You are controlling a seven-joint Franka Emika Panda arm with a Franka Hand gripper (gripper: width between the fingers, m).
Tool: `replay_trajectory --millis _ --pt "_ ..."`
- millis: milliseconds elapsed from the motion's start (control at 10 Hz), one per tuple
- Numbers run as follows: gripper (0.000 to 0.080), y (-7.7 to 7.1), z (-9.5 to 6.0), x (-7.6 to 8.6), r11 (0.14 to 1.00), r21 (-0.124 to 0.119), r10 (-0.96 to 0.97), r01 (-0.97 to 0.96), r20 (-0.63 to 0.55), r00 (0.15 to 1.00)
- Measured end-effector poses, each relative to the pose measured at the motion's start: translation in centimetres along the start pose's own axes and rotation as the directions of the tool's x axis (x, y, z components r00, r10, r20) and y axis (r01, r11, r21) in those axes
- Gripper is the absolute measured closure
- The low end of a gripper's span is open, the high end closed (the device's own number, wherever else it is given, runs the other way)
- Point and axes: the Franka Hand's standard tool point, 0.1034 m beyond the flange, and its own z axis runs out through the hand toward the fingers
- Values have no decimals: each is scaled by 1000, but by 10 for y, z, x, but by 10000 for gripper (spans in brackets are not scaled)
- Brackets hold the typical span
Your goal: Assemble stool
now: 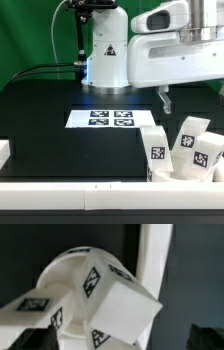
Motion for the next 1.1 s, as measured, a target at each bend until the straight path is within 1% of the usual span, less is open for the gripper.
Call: replay_trajectory --millis 100,300,400,600,700,900,1000,1100 --pt "151 3 0 1 1000 -5 -16 16 -5 1000" --pt "151 6 1 1 984 -25 -174 174 7 985" --pt "151 3 5 1 925 -37 -377 379 37 925" --pt "151 -9 19 -1 774 -10 -627 633 132 768" --pt "151 -10 23 0 746 -19 -658 666 135 741" --pt "151 2 29 -2 661 -7 -740 750 156 654" --pt "151 3 31 -3 648 -9 -751 762 157 641" --pt "151 3 31 -3 670 -13 -732 743 157 663"
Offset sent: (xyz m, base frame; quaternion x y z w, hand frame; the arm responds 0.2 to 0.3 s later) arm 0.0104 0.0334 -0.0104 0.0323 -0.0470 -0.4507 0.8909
